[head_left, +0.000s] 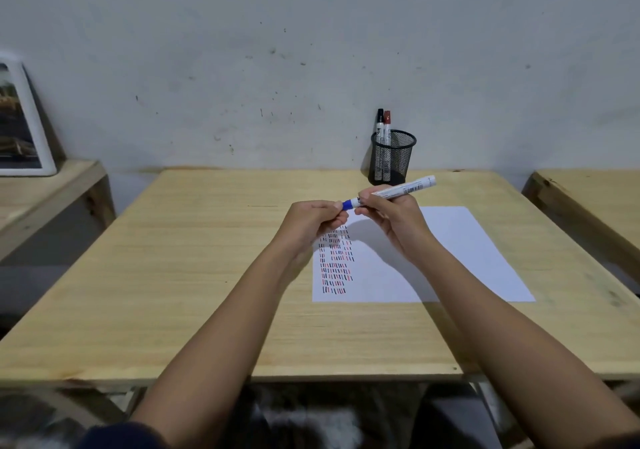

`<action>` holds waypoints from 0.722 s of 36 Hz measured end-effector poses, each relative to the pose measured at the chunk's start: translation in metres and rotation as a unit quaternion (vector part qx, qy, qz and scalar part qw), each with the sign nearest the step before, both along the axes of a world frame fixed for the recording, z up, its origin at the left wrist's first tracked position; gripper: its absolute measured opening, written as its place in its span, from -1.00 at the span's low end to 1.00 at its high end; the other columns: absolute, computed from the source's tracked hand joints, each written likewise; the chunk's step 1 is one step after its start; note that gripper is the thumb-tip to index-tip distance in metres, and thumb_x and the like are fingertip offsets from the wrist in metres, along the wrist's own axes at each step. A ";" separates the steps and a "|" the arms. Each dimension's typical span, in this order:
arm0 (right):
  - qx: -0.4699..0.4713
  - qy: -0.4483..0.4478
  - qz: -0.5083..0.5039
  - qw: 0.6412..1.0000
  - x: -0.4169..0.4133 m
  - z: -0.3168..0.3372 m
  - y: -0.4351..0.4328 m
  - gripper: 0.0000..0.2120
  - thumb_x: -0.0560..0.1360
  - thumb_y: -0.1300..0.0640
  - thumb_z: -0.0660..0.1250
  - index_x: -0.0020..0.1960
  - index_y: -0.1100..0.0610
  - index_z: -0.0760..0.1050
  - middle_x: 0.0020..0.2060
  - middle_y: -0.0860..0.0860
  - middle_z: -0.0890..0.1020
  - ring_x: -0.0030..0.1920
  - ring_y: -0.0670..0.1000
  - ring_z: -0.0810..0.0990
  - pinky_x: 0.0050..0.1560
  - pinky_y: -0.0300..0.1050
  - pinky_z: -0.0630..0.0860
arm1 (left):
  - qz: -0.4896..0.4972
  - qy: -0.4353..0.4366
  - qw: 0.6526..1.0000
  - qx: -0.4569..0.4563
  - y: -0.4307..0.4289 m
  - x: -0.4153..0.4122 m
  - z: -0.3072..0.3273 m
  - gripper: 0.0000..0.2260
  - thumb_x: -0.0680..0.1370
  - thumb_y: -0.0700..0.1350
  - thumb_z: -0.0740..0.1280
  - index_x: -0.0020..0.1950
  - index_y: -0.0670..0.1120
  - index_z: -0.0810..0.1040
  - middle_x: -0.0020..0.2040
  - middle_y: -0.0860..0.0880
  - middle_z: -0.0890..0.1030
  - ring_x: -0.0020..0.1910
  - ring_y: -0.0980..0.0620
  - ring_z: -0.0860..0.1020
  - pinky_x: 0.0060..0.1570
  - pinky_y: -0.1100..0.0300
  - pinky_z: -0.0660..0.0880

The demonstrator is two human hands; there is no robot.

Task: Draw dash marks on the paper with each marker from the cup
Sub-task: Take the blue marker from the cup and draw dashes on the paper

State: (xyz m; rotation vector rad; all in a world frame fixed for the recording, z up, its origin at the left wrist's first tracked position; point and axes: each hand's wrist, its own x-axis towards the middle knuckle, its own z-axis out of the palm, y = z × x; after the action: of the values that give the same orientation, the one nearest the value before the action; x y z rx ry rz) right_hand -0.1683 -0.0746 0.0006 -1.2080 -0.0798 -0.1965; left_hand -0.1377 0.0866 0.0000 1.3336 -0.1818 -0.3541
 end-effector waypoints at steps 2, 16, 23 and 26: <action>0.001 -0.018 0.011 1.000 0.001 0.002 -0.001 -0.87 0.45 0.41 0.29 -0.18 0.24 0.57 -0.36 0.01 0.68 -0.31 -0.04 0.66 -0.17 -0.34 0.57 | 0.024 0.028 0.999 -0.029 0.007 0.002 0.000 -0.85 0.54 -0.26 0.30 -0.18 -0.27 0.61 -0.40 -0.03 0.64 -0.43 0.16 0.58 -0.29 0.40 0.55; 0.053 0.036 -0.079 0.995 0.006 -0.010 -0.005 -0.87 0.47 0.36 0.30 -0.22 0.21 0.55 -0.34 0.06 0.63 -0.36 -0.09 0.61 -0.24 -0.36 0.57 | 0.146 -0.174 0.869 0.440 0.046 0.038 -0.003 -0.86 0.39 -0.22 0.35 -0.20 -0.32 0.56 -0.25 -0.12 0.55 -0.48 0.10 0.46 -0.40 0.27 0.37; 0.050 0.062 -0.091 0.993 0.008 -0.012 -0.003 -0.86 0.47 0.36 0.31 -0.24 0.20 0.56 -0.42 0.02 0.65 -0.37 -0.08 0.61 -0.24 -0.35 0.58 | 0.099 -0.186 0.847 0.487 0.033 0.051 -0.010 -0.89 0.43 -0.20 0.33 -0.17 -0.25 0.55 -0.11 -0.16 0.57 -0.27 -0.07 0.46 -0.29 0.20 0.36; 0.042 0.064 -0.088 0.993 0.008 -0.012 -0.003 -0.85 0.46 0.36 0.31 -0.24 0.20 0.55 -0.44 0.01 0.65 -0.39 -0.09 0.60 -0.25 -0.35 0.58 | 0.089 -0.194 0.848 0.485 0.029 0.051 -0.014 -0.92 0.44 -0.20 0.32 -0.19 -0.22 0.53 -0.18 -0.11 0.52 -0.29 -0.06 0.42 -0.35 0.21 0.31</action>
State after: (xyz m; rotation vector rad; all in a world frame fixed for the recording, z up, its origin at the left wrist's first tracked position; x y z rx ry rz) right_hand -0.1600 -0.0772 -0.0112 -1.1401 0.1465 -0.2723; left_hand -0.0867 0.1158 -0.0137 2.4137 -0.2234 0.0229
